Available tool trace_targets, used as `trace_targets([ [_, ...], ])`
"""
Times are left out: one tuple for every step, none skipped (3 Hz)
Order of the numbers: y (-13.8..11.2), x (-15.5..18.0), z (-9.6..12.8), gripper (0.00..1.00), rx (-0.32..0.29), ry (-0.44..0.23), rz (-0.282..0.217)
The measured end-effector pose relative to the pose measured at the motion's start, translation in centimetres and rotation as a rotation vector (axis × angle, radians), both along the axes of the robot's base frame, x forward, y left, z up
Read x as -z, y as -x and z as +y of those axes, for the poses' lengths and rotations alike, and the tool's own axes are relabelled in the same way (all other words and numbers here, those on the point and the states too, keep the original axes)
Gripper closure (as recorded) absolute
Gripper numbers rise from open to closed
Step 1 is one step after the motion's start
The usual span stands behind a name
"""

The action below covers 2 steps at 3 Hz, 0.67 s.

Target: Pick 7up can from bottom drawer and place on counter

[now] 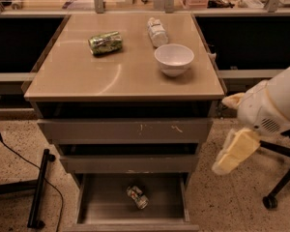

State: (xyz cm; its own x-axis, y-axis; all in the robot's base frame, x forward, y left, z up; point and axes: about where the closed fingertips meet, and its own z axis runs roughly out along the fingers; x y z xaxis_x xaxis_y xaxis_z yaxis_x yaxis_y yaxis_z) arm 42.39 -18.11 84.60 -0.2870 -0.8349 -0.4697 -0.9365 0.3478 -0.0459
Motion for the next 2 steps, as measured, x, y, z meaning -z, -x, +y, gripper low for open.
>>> trace_targets([
  [0.0,9.2,5.2,0.0,-0.001,-0.196,0.099],
  [-1.1,16.2,9.2,0.0,0.037,-0.29,0.146],
])
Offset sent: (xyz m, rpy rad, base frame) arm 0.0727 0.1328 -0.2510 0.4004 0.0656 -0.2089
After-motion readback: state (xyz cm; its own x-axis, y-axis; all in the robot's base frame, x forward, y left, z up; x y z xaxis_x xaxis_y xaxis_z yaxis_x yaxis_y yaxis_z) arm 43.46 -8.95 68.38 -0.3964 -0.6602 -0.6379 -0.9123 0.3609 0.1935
